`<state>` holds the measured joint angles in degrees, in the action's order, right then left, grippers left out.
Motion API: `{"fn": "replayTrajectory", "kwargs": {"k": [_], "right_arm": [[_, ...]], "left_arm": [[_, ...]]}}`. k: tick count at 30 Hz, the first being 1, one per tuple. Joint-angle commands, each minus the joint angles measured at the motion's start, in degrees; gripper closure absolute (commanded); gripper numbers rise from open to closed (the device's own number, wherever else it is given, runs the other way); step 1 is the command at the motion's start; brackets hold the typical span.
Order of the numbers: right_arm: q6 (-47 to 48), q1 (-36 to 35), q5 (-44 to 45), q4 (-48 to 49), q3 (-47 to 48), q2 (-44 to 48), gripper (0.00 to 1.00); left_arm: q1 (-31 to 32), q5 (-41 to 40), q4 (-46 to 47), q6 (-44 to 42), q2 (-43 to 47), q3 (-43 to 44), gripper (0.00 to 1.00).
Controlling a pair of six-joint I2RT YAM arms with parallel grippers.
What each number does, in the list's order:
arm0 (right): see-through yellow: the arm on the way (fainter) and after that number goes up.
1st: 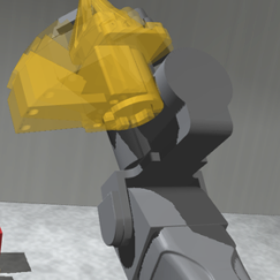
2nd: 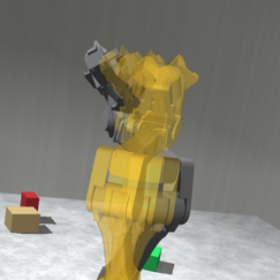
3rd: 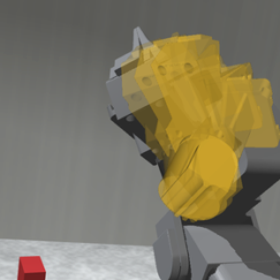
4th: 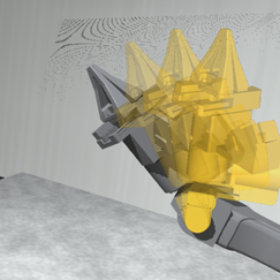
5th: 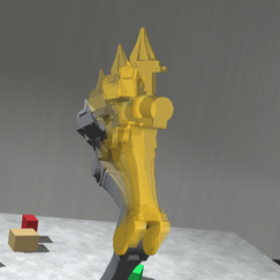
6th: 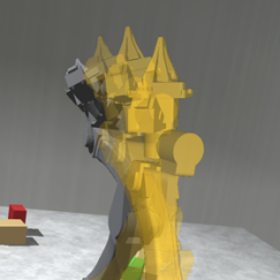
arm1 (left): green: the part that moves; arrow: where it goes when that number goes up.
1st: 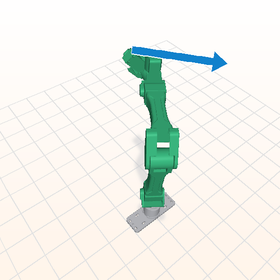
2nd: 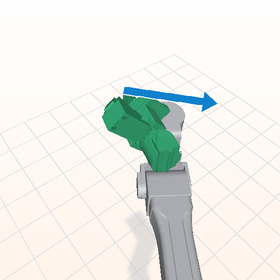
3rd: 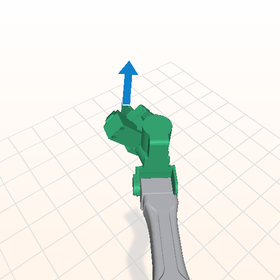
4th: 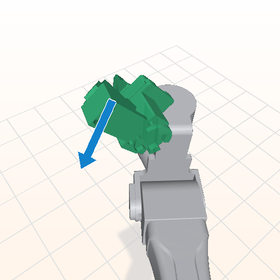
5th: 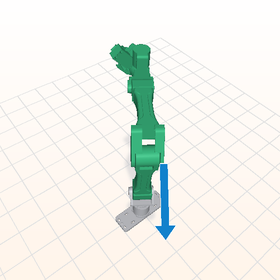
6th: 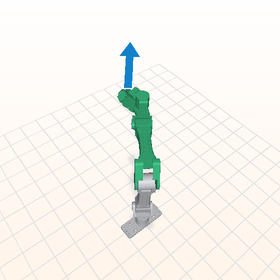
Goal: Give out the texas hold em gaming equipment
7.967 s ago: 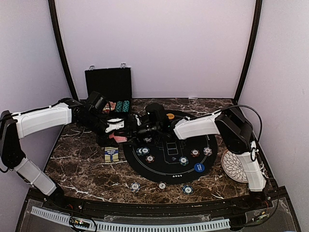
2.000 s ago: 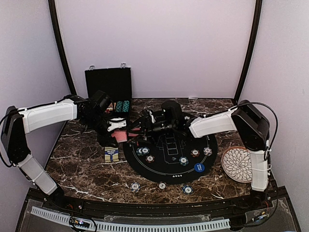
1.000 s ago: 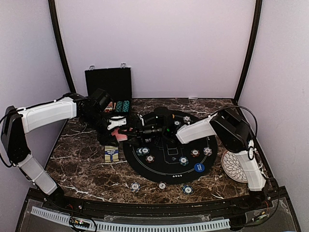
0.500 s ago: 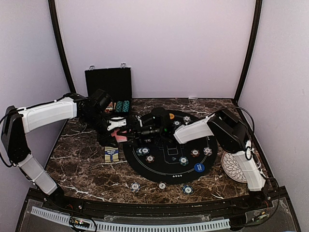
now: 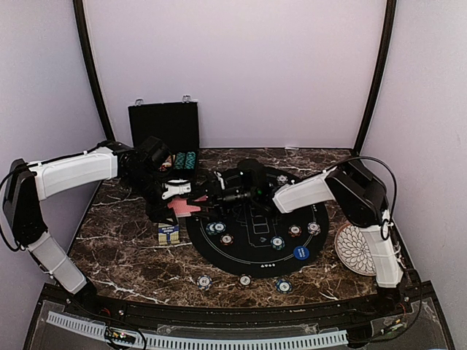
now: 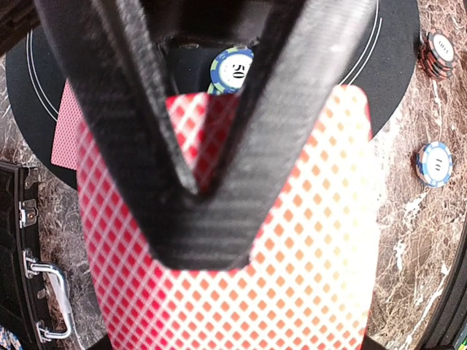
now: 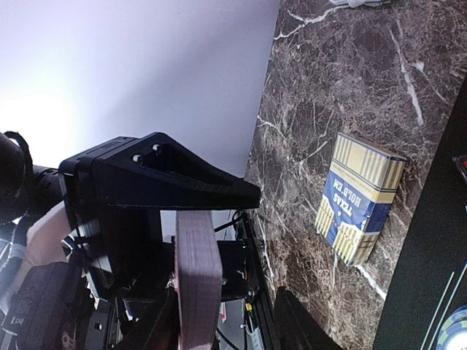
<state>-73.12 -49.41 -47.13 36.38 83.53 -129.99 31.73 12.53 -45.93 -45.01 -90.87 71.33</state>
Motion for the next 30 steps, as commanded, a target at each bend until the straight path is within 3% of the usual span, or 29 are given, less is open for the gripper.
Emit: {"fn": "replayTrajectory", "kwargs": {"k": [1, 12, 19, 30], "right_arm": [[0.77, 0.61, -0.05, -1.36, -2.3, 3.51, 0.61], [-4.4, 1.33, -1.12, 6.52, -5.64, 6.31, 0.74], [-7.82, 1.86, -1.83, 10.78, -6.71, 6.66, 0.99], [0.24, 10.83, -3.4, 0.24, -13.28, 15.16, 1.0]], "left_arm": [[0.09, 0.43, 0.69, -0.63, 1.53, 0.54, 1.0], [0.08, -0.23, 1.2, -0.74, 1.31, -0.31, 1.0], [0.08, -0.86, 1.13, -0.92, 1.24, -0.69, 1.0], [0.09, -1.58, 0.8, -1.36, 1.22, -1.02, 1.0]]}}
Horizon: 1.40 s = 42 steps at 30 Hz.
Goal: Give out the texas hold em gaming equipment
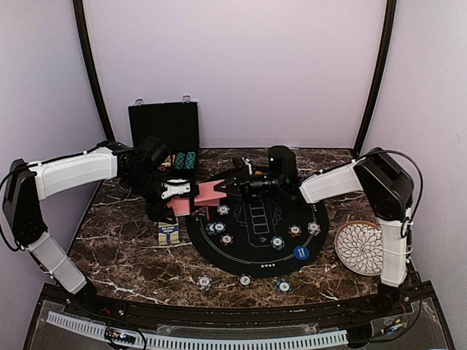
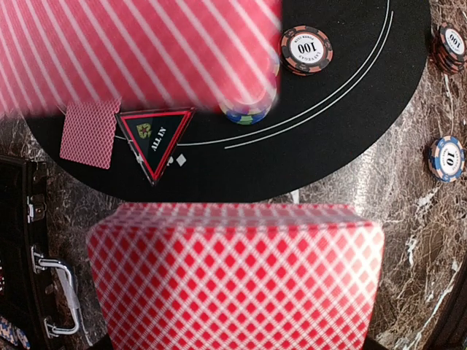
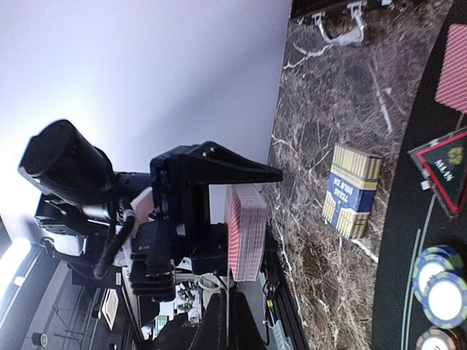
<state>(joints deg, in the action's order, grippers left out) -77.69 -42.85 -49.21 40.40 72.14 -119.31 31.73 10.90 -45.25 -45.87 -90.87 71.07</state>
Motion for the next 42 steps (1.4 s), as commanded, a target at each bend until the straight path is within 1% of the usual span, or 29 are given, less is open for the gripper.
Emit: {"fn": "replayTrajectory", "kwargs": {"k": [1, 4, 6, 8, 11, 14, 19, 30, 32, 38, 42], "right_arm": [[6.01, 5.74, -1.55, -5.22, -2.32, 5.04, 1.0], [10.37, 10.75, -2.02, -10.62, -2.13, 5.99, 1.0], [15.48, 13.5, -1.51, -17.86, 0.33, 5.66, 1.0], [21.1, 15.95, 0.09, -25.95, 3.97, 4.41, 1.0], [30.08, 18.19, 5.73, -39.36, 11.37, 0.88, 1.0], [34.98, 19.0, 9.82, -49.07, 17.69, -2.51, 1.0], [39.15, 19.02, 16.44, -56.49, 26.8, -8.13, 1.0], [42.17, 19.03, 23.1, -65.9, 43.85, -19.12, 1.0], [42.63, 19.03, 23.72, -66.74, 45.0, -19.73, 0.92], [44.37, 19.03, 26.43, -68.57, 45.63, -18.42, 0.62], [45.47, 19.04, 29.16, -68.7, 43.84, -14.15, 0.51]], "left_arm": [[0.09, 0.07, -0.06, -0.52, 1.22, -0.76, 1.0], [0.09, -0.18, -0.23, -0.7, 1.26, -0.84, 1.0], [0.09, -0.09, -0.31, -0.75, 1.18, -0.72, 1.0], [0.09, 0.06, -0.4, -0.71, 1.1, -0.49, 1.0], [0.09, 0.24, -0.61, -0.64, 0.8, -0.27, 1.0], [0.05, 0.22, -0.71, -0.62, 0.88, -0.27, 1.0], [0.07, 0.21, -0.73, -0.69, 1.04, -0.6, 1.0], [0.09, 0.28, -0.79, -0.71, 1.42, -1.27, 1.0], [0.07, 0.33, -0.88, -0.77, 1.52, -1.28, 1.0], [0.09, 0.4, -0.96, -0.63, 1.43, -1.36, 1.0], [0.09, 0.42, -0.87, -0.63, 1.33, -1.24, 1.0]]}}
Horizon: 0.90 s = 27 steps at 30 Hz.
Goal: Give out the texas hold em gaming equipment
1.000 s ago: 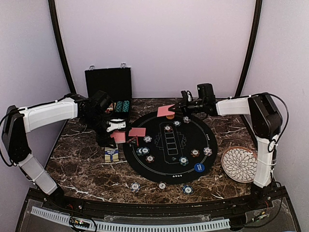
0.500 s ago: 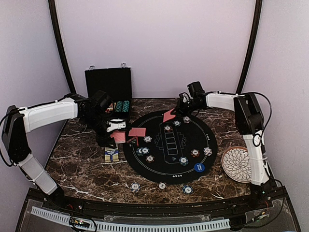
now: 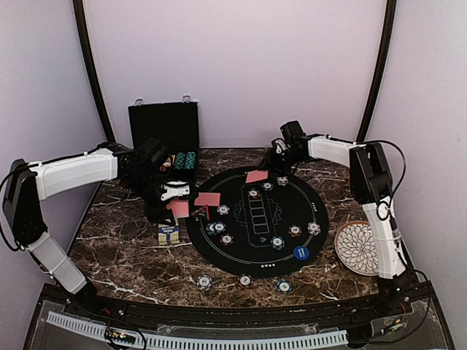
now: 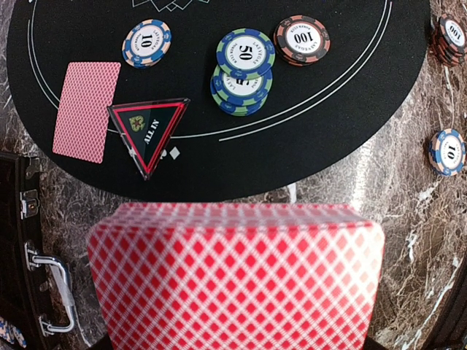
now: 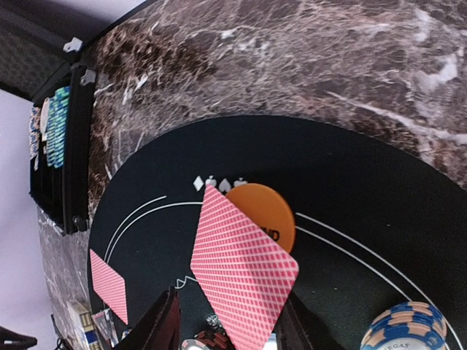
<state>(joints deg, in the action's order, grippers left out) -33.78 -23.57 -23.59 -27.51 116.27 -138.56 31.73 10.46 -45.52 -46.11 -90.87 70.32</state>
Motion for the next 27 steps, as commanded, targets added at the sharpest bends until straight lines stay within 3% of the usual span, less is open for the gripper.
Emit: {"fn": "replayTrajectory", "kwargs": {"k": [1, 8, 15, 20, 27], "right_arm": [[1.76, -0.24, 4.09, -0.68, -1.07, 6.53, 0.48], [1.9, -1.38, 7.32, 6.19, -14.09, 20.42, 0.27], [-4.15, -7.99, -1.12, 19.02, -34.59, 31.93, 0.22], [-14.58, -14.89, -7.7, 35.13, -49.39, 35.42, 0.21], [-27.74, -21.59, -12.15, 55.13, -56.64, 34.08, 0.21]], "left_arm": [[0.09, 0.87, -0.62, -0.34, 1.32, -0.43, 1.0], [0.09, 1.01, -0.45, 0.02, 1.24, 0.11, 1.0], [0.08, 1.6, -0.58, 0.51, 1.36, 1.12, 1.0], [0.09, 2.71, -0.69, 1.61, 1.14, 2.55, 1.0], [0.05, 2.59, -0.59, 1.91, 1.0, 3.04, 1.0]]}}
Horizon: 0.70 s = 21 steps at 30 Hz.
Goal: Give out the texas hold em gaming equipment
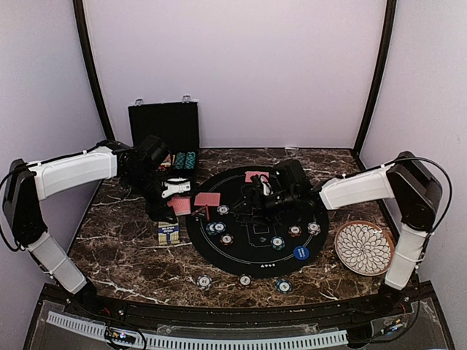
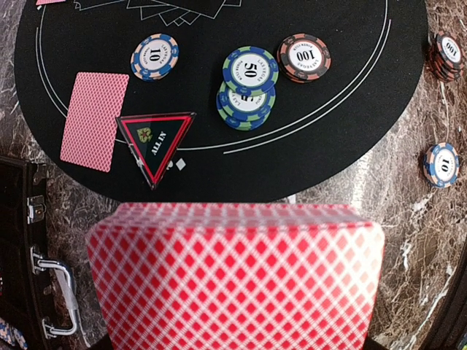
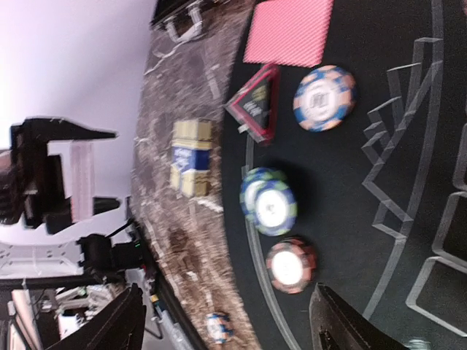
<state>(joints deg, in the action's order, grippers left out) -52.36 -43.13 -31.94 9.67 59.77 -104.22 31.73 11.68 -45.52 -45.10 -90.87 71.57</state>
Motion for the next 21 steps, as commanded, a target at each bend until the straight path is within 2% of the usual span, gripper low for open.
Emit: {"fn": "replayTrajectory", "kwargs": {"k": [1, 4, 10, 21], "right_arm": [[-10.51, -2.7, -4.27, 20.39, 0.09, -1.03, 0.21], [-14.18, -4.43, -5.63, 26.3, 1.07, -3.71, 0.21], [-18.81, -5.94, -6.85, 32.21, 4.42, -8.98, 0.24], [-20.73, -7.34, -8.84, 34.17, 10.45, -13.63, 0.25]], "left_arm": [[0.08, 1.45, -0.56, 1.07, 0.88, 1.85, 1.0], [0.08, 2.05, -0.85, 1.73, 0.4, 2.82, 1.0], [0.04, 3.48, -1.18, 2.68, -0.21, 4.43, 1.0], [0.09, 3.64, -1.5, 2.66, -0.36, 4.59, 1.0]]}}
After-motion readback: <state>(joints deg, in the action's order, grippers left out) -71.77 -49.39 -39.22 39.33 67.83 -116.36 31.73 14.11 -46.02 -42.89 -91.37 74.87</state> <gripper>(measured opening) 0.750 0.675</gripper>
